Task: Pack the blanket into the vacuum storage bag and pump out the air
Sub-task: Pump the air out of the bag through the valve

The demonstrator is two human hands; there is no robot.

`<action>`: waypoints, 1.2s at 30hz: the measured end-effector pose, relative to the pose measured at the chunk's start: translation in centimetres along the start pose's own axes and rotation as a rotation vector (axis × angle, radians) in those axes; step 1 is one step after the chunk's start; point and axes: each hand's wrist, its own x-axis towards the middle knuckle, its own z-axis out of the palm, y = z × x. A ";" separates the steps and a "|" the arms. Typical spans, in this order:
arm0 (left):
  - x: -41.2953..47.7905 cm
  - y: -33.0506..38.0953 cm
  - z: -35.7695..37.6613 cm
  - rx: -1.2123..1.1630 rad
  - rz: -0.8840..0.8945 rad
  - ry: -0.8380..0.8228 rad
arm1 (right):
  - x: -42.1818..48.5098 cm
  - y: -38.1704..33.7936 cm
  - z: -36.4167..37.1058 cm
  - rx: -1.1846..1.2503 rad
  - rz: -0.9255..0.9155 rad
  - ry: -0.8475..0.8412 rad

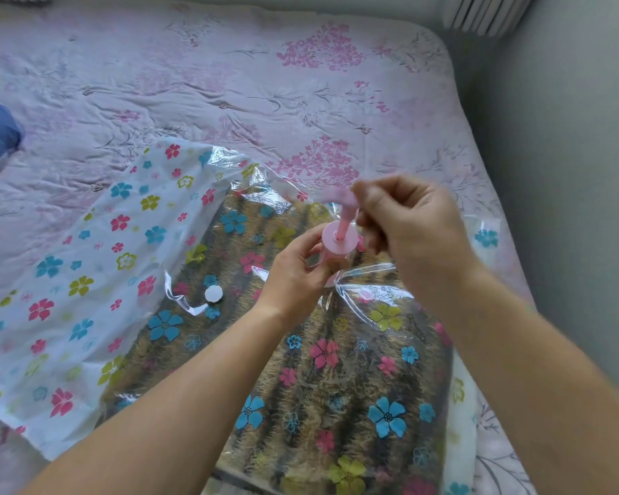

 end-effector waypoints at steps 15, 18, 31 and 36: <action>0.3 -0.4 -0.2 0.088 0.021 -0.033 | 0.3 -4.6 -0.6 0.187 -0.165 -0.079; 0.2 -0.3 -0.2 0.025 0.010 -0.013 | 0.2 0.2 0.4 -0.014 0.040 0.015; 0.2 -0.4 -0.4 0.055 0.025 -0.034 | 0.3 -5.8 -0.6 0.244 -0.178 -0.117; 0.2 -0.6 -0.2 -0.008 0.008 -0.018 | -0.3 0.7 0.3 -0.044 0.093 0.020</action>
